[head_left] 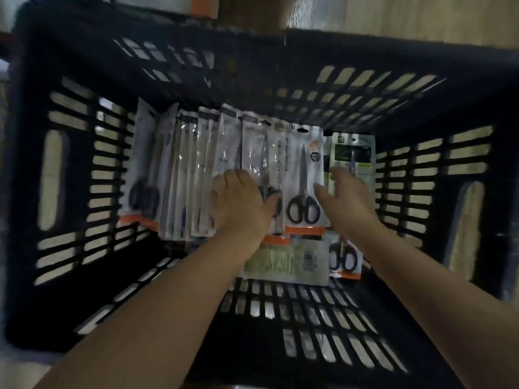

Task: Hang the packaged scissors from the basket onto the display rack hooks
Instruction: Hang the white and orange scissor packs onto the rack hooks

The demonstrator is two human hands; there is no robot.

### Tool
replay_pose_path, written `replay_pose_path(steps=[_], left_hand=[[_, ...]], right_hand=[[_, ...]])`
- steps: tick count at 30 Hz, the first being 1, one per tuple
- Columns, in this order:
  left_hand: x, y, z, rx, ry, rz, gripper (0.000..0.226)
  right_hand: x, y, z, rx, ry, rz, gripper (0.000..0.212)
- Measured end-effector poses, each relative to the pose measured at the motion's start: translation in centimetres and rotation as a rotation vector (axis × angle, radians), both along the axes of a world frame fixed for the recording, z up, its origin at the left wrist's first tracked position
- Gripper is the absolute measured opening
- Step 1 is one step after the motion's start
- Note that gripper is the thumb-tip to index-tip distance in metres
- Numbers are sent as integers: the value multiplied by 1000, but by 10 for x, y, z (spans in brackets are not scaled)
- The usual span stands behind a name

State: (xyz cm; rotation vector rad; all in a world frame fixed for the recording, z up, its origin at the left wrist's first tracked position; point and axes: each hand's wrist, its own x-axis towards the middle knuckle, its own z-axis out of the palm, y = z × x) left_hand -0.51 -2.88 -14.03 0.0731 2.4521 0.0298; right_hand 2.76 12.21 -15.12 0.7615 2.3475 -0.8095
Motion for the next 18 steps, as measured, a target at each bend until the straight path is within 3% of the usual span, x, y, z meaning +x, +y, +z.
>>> replay_pose_path(steps=[5,9,13,18], left_hand=[[-10,25,-38,-215,71,17,91],[-15,31,-48,-181,92,119,81],[-21,27,-44,-167,80,145,75],[-25,13,-28,61,49,232,62]], right_hand=[[-25,-2,-60,-7,-93,-80,76],[-31,-5,-77,43,-121,-84,88],[-28,-3,-80,-110,-157,-330,102],[-14,1,-69,-278,-234,-607,85]])
